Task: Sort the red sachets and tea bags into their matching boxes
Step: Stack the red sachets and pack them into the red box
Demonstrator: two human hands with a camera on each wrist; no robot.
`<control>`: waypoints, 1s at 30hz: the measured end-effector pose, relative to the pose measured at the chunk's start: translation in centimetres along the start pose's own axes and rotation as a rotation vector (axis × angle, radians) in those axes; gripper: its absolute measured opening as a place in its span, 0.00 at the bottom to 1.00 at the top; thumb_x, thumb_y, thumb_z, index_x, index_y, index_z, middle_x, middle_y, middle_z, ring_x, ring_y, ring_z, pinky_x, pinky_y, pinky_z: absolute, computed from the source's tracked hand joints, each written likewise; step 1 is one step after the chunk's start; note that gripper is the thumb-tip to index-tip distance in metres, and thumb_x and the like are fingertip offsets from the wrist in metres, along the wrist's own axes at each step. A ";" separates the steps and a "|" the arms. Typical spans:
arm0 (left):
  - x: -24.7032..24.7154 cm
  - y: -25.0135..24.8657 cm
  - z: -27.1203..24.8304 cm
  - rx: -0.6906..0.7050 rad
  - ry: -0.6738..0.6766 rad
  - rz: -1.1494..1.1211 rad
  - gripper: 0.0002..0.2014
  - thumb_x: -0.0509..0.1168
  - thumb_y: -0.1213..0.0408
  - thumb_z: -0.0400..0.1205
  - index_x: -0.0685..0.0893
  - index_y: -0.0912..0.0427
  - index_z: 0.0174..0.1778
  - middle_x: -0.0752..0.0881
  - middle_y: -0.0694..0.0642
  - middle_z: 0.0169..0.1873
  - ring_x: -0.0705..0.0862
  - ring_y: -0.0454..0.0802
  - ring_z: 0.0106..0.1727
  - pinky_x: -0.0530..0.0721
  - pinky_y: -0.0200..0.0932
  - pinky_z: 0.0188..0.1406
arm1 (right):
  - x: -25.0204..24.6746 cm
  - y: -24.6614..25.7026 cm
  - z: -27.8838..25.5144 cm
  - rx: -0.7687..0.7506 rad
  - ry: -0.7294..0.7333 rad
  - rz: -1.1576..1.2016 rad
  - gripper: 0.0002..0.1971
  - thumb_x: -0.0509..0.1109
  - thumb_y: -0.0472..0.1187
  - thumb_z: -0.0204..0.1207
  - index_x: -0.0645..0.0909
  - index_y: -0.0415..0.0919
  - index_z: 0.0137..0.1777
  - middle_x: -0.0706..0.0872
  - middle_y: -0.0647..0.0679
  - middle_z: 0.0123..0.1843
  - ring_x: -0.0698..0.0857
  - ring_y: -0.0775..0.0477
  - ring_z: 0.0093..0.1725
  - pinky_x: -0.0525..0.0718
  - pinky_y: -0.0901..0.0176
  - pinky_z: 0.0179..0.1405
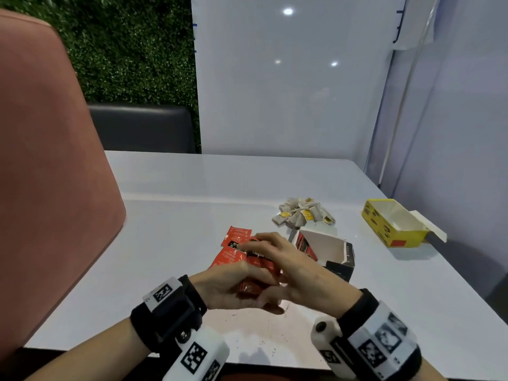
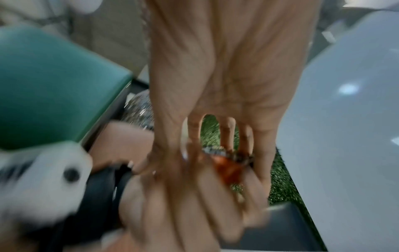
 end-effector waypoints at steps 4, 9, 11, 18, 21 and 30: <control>-1.0 -1.7 1.4 0.041 -0.074 0.627 0.29 0.67 0.70 0.76 0.65 0.56 0.73 0.83 0.59 0.45 0.86 0.53 0.43 0.86 0.54 0.57 | -4.6 -2.4 -1.4 0.070 -0.133 0.042 0.21 0.70 0.39 0.77 0.75 0.53 0.68 0.82 0.62 0.53 0.81 0.66 0.53 0.79 0.74 0.52; 0.5 -5.8 4.7 0.174 -0.101 0.848 0.56 0.75 0.59 0.72 0.36 0.41 0.80 0.80 0.59 0.67 0.83 0.55 0.63 0.78 0.53 0.68 | -8.6 -2.6 -1.1 -0.020 -0.257 -0.437 0.08 0.75 0.36 0.69 0.86 0.48 0.46 0.78 0.61 0.37 0.80 0.51 0.43 0.81 0.58 0.32; 0.4 -6.7 5.8 0.186 -0.127 0.878 0.62 0.76 0.61 0.72 0.26 0.47 0.78 0.71 0.57 0.76 0.75 0.54 0.72 0.72 0.50 0.74 | -10.4 -3.5 -1.0 -0.013 -0.282 -0.600 0.04 0.75 0.37 0.68 0.85 0.46 0.41 0.83 0.58 0.33 0.82 0.46 0.40 0.81 0.56 0.26; -1.8 -6.1 9.4 0.108 -0.184 1.132 0.57 0.75 0.68 0.72 0.35 0.59 0.81 0.50 0.58 0.82 0.52 0.54 0.82 0.54 0.38 0.77 | -7.8 -12.2 -1.4 0.305 0.127 -0.849 0.06 0.67 0.45 0.77 0.82 0.49 0.52 0.83 0.49 0.47 0.79 0.45 0.54 0.68 0.59 0.36; -2.5 -5.9 10.7 0.097 -0.196 1.186 0.49 0.75 0.71 0.72 0.48 0.59 0.81 0.63 0.58 0.79 0.62 0.54 0.79 0.62 0.35 0.70 | -4.6 -13.0 -1.2 0.323 0.349 -0.900 0.15 0.62 0.45 0.80 0.79 0.47 0.65 0.84 0.47 0.56 0.74 0.45 0.63 0.72 0.56 0.43; -3.1 -5.8 11.5 0.111 -0.205 1.254 0.38 0.75 0.72 0.71 0.66 0.63 0.76 0.74 0.60 0.71 0.72 0.54 0.72 0.69 0.32 0.58 | -0.3 -15.0 0.5 0.116 0.402 -0.787 0.13 0.67 0.38 0.75 0.81 0.41 0.59 0.86 0.46 0.59 0.69 0.44 0.73 0.84 0.43 0.55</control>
Point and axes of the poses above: each hand's wrist, its own z-axis towards the middle knuckle, its own x-axis out of the palm, y = z × x, the point moved 10 cm from there along z, towards the middle knuckle
